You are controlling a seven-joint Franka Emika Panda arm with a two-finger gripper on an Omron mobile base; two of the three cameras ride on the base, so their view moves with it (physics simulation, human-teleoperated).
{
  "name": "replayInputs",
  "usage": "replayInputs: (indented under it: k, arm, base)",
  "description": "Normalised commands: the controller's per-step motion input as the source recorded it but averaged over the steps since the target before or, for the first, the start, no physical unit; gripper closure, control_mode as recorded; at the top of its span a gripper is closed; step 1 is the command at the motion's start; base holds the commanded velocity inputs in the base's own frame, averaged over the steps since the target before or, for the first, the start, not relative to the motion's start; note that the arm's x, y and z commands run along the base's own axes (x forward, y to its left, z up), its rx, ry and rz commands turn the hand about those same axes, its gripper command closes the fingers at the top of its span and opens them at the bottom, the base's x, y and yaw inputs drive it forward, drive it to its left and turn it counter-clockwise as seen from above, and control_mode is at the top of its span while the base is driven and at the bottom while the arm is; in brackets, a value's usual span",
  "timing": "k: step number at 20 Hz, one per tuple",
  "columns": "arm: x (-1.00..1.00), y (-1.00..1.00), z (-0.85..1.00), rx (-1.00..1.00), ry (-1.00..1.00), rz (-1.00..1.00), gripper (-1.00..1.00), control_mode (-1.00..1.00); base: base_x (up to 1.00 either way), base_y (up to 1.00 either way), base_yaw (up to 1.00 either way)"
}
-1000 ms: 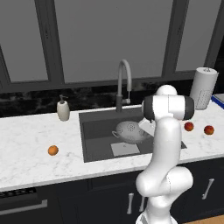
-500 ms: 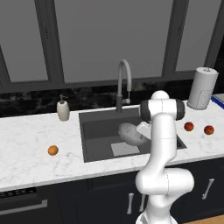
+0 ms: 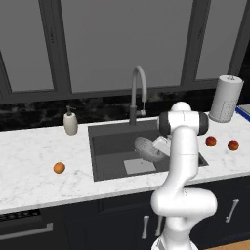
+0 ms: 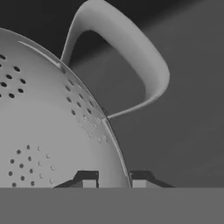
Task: Put the colander in the sink, put the tangerine, apple, apple in the colander, and turn on the sink faucet and pour water over the colander.
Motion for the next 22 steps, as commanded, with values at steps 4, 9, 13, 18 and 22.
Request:
replayInputs:
  k: [4,9,13,18,22]
  arm:
    - [-0.11,0.30,0.00,-0.01,-0.09,0.03,-1.00,-1.00]
    - [-0.45,0.01,0.02,0.00,-0.27,0.09,-1.00,-1.00]
    - [-0.59,0.00,0.07,0.00,-0.27,0.06,-1.00,-1.00]
    - [-0.40,0.00,0.71,0.02,-0.31,0.06,-1.00,-1.00]
    - [-0.24,0.00,1.00,0.02,-0.20,0.01,-1.00,-1.00]
  base:
    - [0.00,0.00,0.00]
    - [0.00,0.00,0.00]
    - [0.00,0.00,0.00]
    - [0.00,0.00,0.00]
    - [0.00,0.00,0.00]
